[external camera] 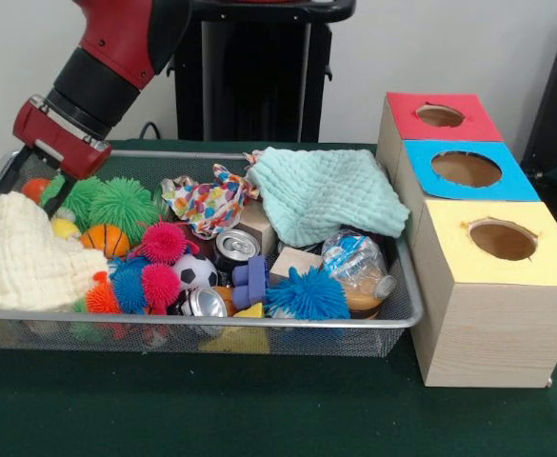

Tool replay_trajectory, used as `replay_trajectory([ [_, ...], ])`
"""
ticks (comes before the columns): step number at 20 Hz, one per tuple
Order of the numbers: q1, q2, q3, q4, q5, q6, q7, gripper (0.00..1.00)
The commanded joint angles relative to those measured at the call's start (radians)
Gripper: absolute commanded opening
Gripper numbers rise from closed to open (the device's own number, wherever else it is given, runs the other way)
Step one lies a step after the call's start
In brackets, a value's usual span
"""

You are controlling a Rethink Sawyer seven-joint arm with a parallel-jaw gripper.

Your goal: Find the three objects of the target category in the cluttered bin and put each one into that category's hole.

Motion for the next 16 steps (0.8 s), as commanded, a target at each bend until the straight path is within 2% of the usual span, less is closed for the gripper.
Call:
replay_trajectory([
  [1,0.018,0.043,0.041,-0.106,0.083,-0.137,0.056,0.00],
  [4,0.025,0.054,0.027,-0.099,0.104,-0.165,0.053,0.00],
  [9,0.029,0.050,0.037,-0.100,0.087,-0.152,0.056,0.00],
  [16,0.052,0.066,0.010,-0.082,0.132,-0.193,0.054,0.00],
])
